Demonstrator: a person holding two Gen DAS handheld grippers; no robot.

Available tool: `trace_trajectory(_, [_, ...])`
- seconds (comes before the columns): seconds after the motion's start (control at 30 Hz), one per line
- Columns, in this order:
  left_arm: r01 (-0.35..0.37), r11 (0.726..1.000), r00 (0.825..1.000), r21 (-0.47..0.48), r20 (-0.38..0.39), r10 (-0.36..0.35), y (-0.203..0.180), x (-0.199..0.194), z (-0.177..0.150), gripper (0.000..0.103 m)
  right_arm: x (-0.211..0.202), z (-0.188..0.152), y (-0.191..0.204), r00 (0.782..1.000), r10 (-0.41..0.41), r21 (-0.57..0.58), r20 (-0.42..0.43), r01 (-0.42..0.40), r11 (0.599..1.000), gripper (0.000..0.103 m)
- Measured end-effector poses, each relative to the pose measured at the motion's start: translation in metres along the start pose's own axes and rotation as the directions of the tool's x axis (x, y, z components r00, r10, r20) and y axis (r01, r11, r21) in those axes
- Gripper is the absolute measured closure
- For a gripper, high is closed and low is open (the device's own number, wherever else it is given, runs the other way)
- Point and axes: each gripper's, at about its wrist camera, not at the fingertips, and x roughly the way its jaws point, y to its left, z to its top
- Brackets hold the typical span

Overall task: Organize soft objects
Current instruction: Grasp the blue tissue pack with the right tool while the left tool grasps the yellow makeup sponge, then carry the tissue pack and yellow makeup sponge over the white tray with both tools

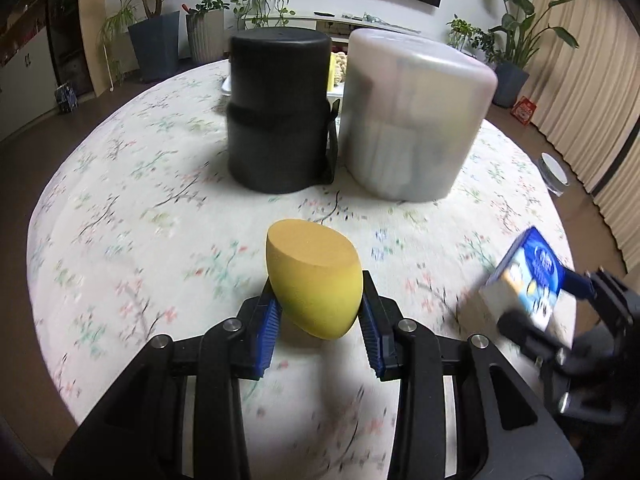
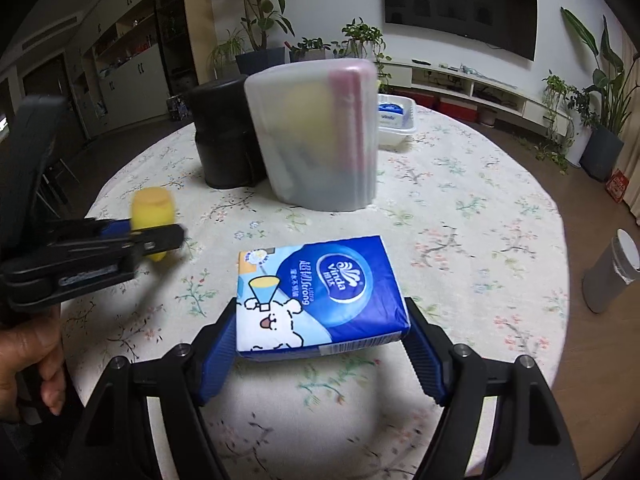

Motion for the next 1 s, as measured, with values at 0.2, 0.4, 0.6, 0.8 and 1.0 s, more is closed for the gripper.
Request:
trace_trajectory(0.2, [0.019,1.000,1.000,-0.020,0.011,-0.018,0.023,-0.019,-0.004,0.069,-0.013,0.009,-0.024,0.999,-0.053,0.025,0.000,0.053,0.998,0.025])
trace_trajectory(0.4, [0.006,1.000,1.000,-0.018,0.027,-0.005,0.037,-0.034,0.002,0.069,-0.025,0.030,-0.049,0.995,-0.094,0.051,0.021,0.093,0.994,0.026])
trace_trajectory(0.6, [-0.021,1.000,0.999,-0.017,0.050,0.022,0.062,-0.042,0.020,0.069,-0.029,0.059,-0.079,0.993,-0.110,0.074,0.038,0.107,0.992,0.026])
trace_trajectory(0.8, [-0.080,0.996,0.992,-0.029,0.094,0.082,0.105,-0.050,0.064,0.069,-0.023,0.096,-0.122,0.989,-0.143,0.099,0.043,0.138,0.986,0.025])
trace_trajectory(1.0, [-0.116,0.993,0.984,0.003,0.133,0.115,0.134,-0.048,0.134,0.069,-0.006,0.151,-0.167,0.982,-0.183,0.101,0.038,0.178,0.979,0.025])
